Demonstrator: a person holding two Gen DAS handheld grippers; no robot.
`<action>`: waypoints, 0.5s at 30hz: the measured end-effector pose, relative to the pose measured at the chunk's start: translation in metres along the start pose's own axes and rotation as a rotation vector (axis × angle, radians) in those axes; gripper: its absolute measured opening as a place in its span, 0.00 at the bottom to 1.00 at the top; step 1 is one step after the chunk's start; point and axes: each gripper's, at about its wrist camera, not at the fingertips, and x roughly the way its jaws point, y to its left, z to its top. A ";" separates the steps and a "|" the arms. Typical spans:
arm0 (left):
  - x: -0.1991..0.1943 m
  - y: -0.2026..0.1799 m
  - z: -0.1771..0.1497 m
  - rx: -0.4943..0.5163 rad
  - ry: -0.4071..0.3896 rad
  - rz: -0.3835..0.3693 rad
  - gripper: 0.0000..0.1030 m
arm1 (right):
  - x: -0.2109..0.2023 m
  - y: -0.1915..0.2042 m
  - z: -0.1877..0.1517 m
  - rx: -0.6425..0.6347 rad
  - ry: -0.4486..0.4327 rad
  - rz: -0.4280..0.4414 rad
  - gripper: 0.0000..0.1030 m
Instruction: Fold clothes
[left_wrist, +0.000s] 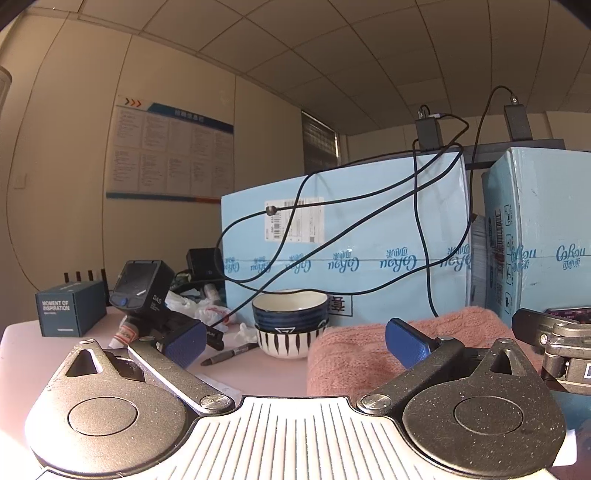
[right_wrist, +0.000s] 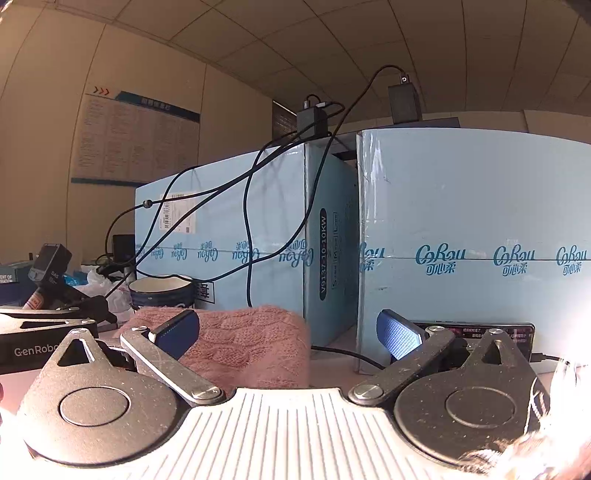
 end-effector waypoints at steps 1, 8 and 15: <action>-0.001 0.000 0.000 0.001 -0.003 -0.003 1.00 | 0.000 0.000 0.000 -0.002 -0.001 0.000 1.00; -0.001 0.000 0.000 -0.001 -0.001 -0.009 1.00 | 0.000 -0.001 0.000 0.006 -0.005 -0.001 1.00; -0.001 0.001 0.000 -0.004 0.002 -0.015 1.00 | -0.001 -0.001 0.000 0.002 -0.010 -0.001 1.00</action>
